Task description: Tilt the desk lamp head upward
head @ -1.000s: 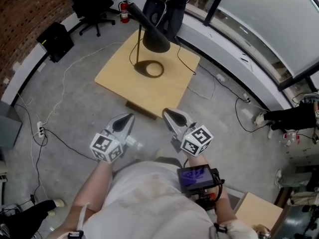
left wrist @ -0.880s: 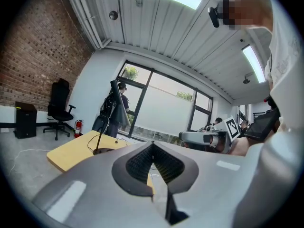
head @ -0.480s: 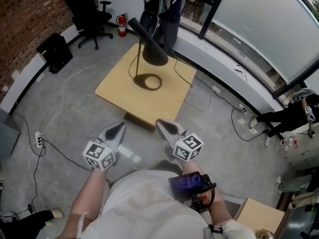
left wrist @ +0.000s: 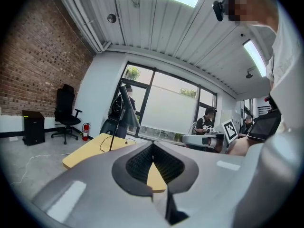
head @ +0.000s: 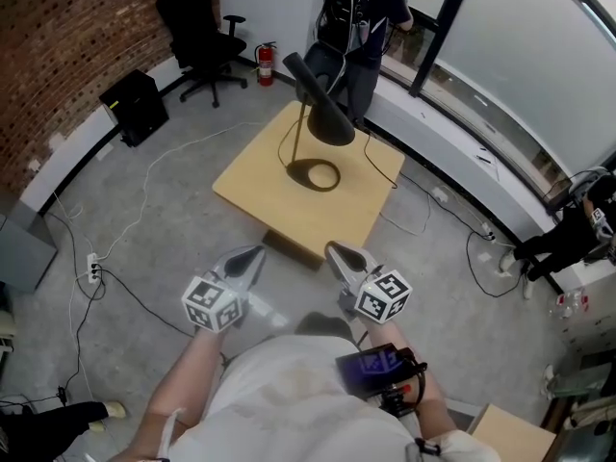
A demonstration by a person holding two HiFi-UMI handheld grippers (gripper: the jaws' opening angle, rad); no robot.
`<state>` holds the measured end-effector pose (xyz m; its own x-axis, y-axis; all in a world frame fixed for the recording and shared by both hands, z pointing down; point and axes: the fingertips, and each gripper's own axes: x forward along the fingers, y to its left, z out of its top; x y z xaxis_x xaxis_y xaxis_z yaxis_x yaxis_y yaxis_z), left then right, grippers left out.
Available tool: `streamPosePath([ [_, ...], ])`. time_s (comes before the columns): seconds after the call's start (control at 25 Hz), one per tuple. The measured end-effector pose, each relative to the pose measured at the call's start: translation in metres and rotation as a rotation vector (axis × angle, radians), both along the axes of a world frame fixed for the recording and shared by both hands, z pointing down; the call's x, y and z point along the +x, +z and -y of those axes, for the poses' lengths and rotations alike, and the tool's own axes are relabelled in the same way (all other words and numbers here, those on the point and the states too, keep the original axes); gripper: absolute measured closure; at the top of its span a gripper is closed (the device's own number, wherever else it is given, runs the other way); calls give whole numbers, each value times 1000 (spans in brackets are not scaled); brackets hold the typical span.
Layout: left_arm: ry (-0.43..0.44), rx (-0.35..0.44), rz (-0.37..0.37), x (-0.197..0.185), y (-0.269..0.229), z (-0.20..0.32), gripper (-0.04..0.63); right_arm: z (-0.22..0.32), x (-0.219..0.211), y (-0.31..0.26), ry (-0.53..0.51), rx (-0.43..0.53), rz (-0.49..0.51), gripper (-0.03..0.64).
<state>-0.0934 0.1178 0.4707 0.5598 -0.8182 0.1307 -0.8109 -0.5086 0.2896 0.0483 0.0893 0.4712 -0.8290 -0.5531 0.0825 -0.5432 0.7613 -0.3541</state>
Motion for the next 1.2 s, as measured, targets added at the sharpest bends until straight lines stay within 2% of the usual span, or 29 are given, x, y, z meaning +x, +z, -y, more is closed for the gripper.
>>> streamPosePath([
  [0.2,-15,-16,4,-5,5,9,594,4,-7,13,-36,-17,-26,591],
  [0.52,-29,-64,24,-9,25,38,594,43,-11,37,-50,-56,-7,592],
  [0.72,-22,-76,21,-8,30,75,594,77,-12,53,-49,-84,3,594],
  [1.0,7,-87,43,9,27,140,594,137,7,62,-3,-109,30,597],
  [1.2,20,-99,58,8,29,176,594,171,12,55,11,-78,12,597],
])
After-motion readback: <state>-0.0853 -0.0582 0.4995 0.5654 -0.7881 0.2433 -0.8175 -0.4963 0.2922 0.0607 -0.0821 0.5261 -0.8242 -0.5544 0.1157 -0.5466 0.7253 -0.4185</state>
